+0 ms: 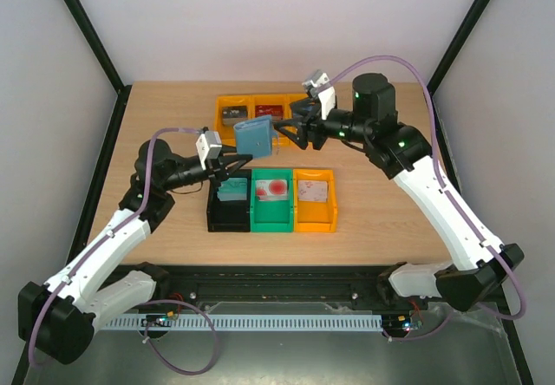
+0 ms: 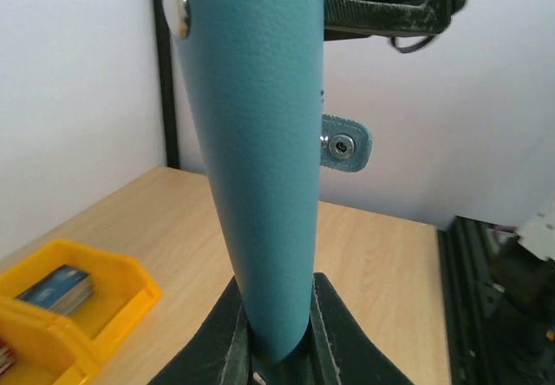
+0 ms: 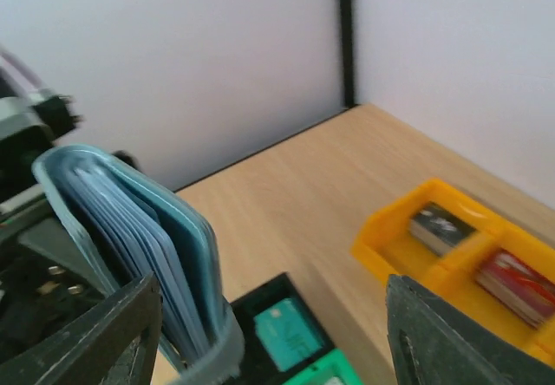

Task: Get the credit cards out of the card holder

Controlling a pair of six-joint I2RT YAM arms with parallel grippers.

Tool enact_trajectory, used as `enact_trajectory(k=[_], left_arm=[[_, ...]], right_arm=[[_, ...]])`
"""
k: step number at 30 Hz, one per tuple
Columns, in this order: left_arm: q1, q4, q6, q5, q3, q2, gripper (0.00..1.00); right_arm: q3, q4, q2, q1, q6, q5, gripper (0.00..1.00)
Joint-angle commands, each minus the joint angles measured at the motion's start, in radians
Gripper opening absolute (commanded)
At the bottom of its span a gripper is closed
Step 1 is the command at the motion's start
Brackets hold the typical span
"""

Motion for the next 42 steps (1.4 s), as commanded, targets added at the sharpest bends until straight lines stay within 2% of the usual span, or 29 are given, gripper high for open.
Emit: enact_trajectory(k=[1,11,18,22,27,31,34,37,41,42], left_arm=[[0.007,0.076,0.005,0.190,0.018,-0.010,0.02],[0.007,0.105,-0.004,0.247,0.022,-0.009,0.02],[0.004,0.122,-0.012,0.258,0.026,-0.001,0.02],[0.001,0.125,-0.018,0.263,0.027,0.002,0.02],[0.000,0.130,-0.034,0.261,0.027,0.003,0.02],[0.000,0.147,-0.071,0.253,0.027,0.003,0.02],[0.003,0.172,-0.106,0.243,0.022,0.002,0.02],[0.003,0.187,-0.119,0.242,0.019,0.004,0.02],[0.003,0.198,-0.149,0.185,0.017,0.003,0.03],[0.003,0.199,-0.163,0.148,0.014,0.002,0.14]], right_arm=[[0.053,-0.068,0.034,-0.005,-0.034,-0.258,0.68],[0.049,-0.091,0.054,-0.004,-0.010,-0.315,0.65],[0.017,0.000,0.079,0.008,0.090,-0.428,0.78],[0.002,0.054,0.086,0.046,0.121,-0.421,0.76],[-0.005,0.089,0.097,0.078,0.138,-0.443,0.65],[-0.007,0.080,0.100,0.081,0.128,-0.476,0.47],[-0.006,0.093,0.094,0.081,0.133,-0.497,0.30],[-0.009,0.107,0.101,0.081,0.158,-0.502,0.03],[-0.015,0.146,0.104,0.081,0.199,-0.483,0.02],[-0.018,0.156,0.100,0.081,0.206,-0.458,0.02]])
